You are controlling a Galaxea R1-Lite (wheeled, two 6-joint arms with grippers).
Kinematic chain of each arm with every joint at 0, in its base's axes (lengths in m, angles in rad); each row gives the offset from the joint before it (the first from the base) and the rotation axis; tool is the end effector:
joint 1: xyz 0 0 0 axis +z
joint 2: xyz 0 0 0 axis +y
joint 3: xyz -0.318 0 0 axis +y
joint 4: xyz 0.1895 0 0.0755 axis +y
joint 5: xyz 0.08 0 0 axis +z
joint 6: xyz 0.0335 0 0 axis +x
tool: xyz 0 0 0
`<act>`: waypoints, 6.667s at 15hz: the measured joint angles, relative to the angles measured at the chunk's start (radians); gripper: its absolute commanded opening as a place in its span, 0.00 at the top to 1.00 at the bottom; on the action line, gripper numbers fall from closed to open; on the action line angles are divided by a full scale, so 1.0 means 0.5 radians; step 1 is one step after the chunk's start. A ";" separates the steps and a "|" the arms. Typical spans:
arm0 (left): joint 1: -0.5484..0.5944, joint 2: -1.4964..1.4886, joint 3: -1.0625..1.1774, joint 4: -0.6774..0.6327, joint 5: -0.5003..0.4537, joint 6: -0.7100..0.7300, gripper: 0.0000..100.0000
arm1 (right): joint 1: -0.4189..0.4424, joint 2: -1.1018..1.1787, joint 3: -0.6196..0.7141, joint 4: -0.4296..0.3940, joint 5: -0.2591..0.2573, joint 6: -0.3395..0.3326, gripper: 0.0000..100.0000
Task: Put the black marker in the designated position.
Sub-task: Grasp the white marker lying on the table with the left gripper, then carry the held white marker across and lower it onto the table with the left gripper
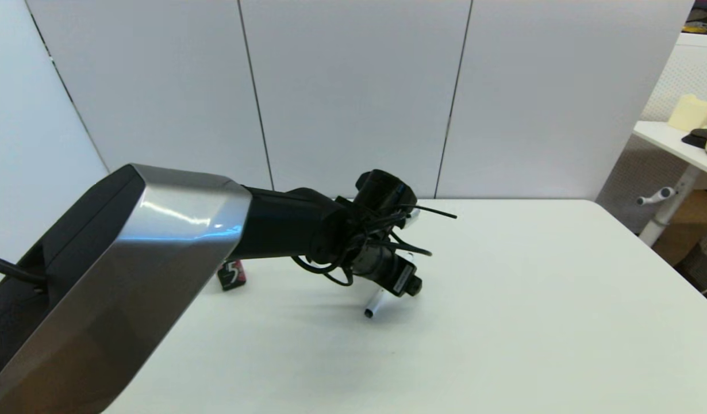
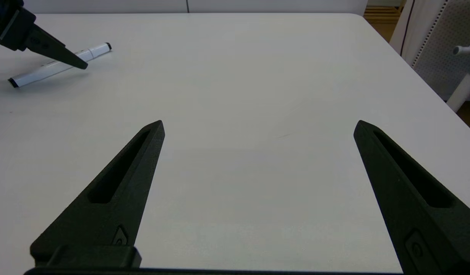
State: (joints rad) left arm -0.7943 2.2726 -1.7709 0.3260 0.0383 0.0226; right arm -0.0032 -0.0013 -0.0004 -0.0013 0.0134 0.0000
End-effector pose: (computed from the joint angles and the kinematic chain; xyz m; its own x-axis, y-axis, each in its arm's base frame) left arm 0.3405 -0.3448 0.1344 0.5011 -0.4555 -0.7358 0.7062 0.7067 0.0435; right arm -0.0151 0.0005 0.0757 0.9999 0.0102 0.0030 -0.0102 0.9999 0.0000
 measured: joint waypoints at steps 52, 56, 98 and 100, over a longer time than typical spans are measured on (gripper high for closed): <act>0.429 -0.390 0.212 0.034 -0.007 0.099 1.00 | 0.000 0.000 0.001 0.001 0.000 0.001 0.00; 0.713 -0.642 0.269 0.114 -0.013 0.227 1.00 | 0.000 0.000 0.001 0.001 -0.001 0.000 0.00; 1.476 0.091 -0.395 0.837 -1.398 2.431 1.00 | 0.000 0.000 0.001 0.000 0.000 0.000 0.00; 1.478 0.093 -0.395 0.848 -1.397 2.432 1.00 | 0.000 0.000 0.001 -0.001 -0.001 0.000 0.00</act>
State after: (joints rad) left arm -0.0553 2.3191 -1.9685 0.7500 -0.6600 1.2387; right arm -0.0032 -0.0013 0.0000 -0.0017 0.0130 0.0000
